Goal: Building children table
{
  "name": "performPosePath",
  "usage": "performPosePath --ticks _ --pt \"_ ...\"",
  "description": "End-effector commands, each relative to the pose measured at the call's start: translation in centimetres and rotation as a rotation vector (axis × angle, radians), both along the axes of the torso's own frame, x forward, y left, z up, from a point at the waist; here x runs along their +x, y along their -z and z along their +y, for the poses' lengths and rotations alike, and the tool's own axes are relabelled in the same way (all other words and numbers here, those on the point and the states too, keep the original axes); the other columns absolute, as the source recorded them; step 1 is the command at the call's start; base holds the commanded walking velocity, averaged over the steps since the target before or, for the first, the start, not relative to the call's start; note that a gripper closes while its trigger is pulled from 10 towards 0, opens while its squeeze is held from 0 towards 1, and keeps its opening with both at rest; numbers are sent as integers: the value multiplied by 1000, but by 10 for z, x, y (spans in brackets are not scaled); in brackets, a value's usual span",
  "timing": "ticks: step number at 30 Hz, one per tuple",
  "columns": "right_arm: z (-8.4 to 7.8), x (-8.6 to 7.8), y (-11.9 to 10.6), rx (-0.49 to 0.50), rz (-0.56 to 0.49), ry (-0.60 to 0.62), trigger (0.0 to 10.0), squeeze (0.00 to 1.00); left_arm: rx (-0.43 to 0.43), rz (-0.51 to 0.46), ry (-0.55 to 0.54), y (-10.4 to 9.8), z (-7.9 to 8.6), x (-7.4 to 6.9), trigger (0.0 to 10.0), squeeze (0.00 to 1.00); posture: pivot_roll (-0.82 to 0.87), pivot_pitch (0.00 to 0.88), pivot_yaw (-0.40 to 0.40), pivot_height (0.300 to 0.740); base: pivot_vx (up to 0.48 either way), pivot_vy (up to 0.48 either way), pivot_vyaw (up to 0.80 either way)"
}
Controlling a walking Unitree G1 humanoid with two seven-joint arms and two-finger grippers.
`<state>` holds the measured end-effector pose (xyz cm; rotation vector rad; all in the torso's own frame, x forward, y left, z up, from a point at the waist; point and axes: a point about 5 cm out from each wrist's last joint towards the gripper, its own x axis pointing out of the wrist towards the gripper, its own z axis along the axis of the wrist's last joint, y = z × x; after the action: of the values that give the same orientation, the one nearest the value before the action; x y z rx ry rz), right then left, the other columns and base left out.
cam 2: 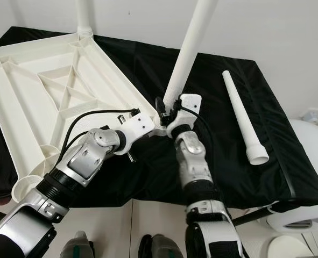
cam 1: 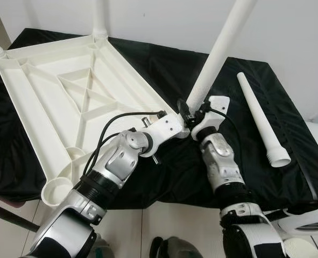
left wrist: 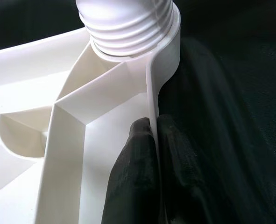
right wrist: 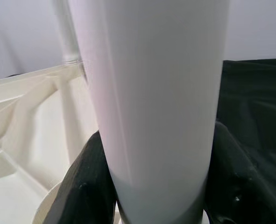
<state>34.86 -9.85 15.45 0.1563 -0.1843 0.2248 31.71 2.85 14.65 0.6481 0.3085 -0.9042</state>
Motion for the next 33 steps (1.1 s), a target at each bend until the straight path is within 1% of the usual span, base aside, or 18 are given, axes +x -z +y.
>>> performPosePath --ticks 1,4,6,11,12,13,14,15,18,23,24,25,26,27,29,30,31,33 --pt "17 -1 -6 17 7 11 10000 0 -12 -21 71 -4 -16 -8 10000 0 83 37 -111 740 0 0 0" --pt "19 -2 -7 11 16 36 10000 0 -11 -21 70 -4 -16 -8 10000 0 83 37 -111 740 0 0 0" --pt "27 -6 -10 9 12 77 10000 0 -11 -20 67 -4 -15 -8 10000 0 84 37 -111 740 0 0 0" --pt "30 -8 -13 8 4 68 10000 0 -10 -20 66 -3 -15 -8 10000 0 83 38 -113 740 0 0 0" --pt "28 -9 -14 13 3 69 10000 341 -11 -20 65 -3 -15 -8 10000 0 83 39 -113 740 0 0 0" --pt "28 -9 -14 13 3 69 10000 341 -11 -20 65 -3 -15 -8 10000 0 83 39 -113 740 0 0 0" --pt "27 -9 -14 24 4 51 10000 1000 -10 -20 64 -3 -15 -7 10000 0 81 38 -114 740 0 0 0" --pt "25 -10 -16 41 -15 45 10000 1000 -11 -21 63 -4 -14 -7 10000 0 81 38 -114 740 0 0 0" --pt "23 -13 -20 72 -23 69 10000 1000 -11 -22 61 -4 -14 -7 10000 0 81 38 -114 740 0 0 0" --pt "17 -15 -22 75 -41 68 10000 1000 -13 -23 61 -4 -15 -7 10000 0 80 34 -115 740 0 0 0" --pt "15 -16 -22 72 -42 67 10000 675 -12 -24 61 -4 -15 -7 10000 0 80 32 -116 740 0 0 0" --pt "12 -16 -22 73 -45 57 10000 0 -13 -24 60 -4 -15 -6 10000 0 79 29 -118 740 0 0 0" --pt "12 -16 -22 73 -45 57 10000 0 -13 -24 60 -4 -15 -6 10000 0 79 29 -118 740 0 0 0" --pt "7 -16 -21 65 -44 48 10000 0 -13 -24 59 -4 -15 -6 10000 0 79 27 -120 740 0 0 0" --pt "7 -16 -21 65 -44 48 10000 0 -13 -24 59 -4 -15 -6 10000 0 79 27 -120 740 0 0 0" --pt "-2 -15 -18 42 -42 42 10000 0 -14 -25 58 -4 -15 -7 10000 0 79 28 -122 740 0 0 0" --pt "-2 -15 -18 42 -42 42 10000 0 -14 -25 58 -4 -15 -7 10000 0 79 28 -122 740 0 0 0" --pt "-18 -11 -10 -19 -18 -21 10000 0 -16 -26 55 -4 -15 -6 10000 0 79 26 -126 740 0 0 0"
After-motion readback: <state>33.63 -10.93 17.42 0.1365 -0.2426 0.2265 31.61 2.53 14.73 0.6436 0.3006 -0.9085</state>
